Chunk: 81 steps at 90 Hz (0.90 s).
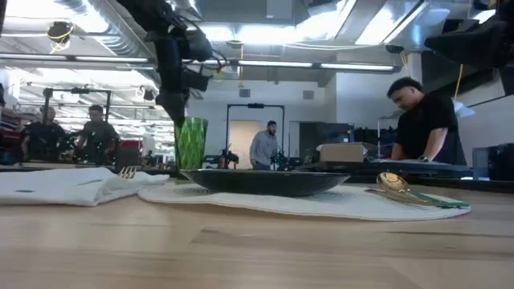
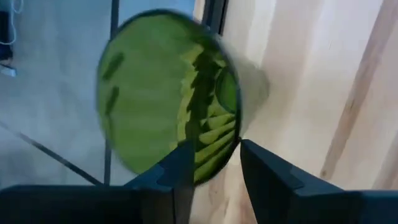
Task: Set table place
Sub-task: Put the green cup on the top right of the white table mat
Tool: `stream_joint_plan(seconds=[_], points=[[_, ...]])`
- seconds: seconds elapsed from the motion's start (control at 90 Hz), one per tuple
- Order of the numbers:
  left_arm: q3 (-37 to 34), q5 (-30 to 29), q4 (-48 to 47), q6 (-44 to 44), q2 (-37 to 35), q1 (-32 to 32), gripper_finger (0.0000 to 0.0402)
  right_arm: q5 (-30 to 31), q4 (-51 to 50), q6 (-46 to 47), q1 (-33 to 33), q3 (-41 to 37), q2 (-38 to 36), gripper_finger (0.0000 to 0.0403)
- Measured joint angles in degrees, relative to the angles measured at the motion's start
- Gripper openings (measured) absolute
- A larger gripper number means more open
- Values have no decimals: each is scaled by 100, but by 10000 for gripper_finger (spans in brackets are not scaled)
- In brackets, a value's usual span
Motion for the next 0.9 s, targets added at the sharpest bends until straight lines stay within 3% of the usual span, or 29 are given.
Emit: stream_joint_plan(seconds=[0.167, 0.4, 0.611, 0.9], points=[[0, -258, -138, 20, 283, -184, 99, -1, 2, 0, 0, 0, 0, 0], [-10, -679, -274, 547, 253, -620, 9, -2, 2, 1, 0, 0, 0, 0], [236, -871, -197, 737, 166, -997, 1, -2, 8, 29, -1, 0, 0, 0], [854, -565, -308, 1247, 166, -1647, 0, -2, 22, 87, -1, 0, 0, 0]])
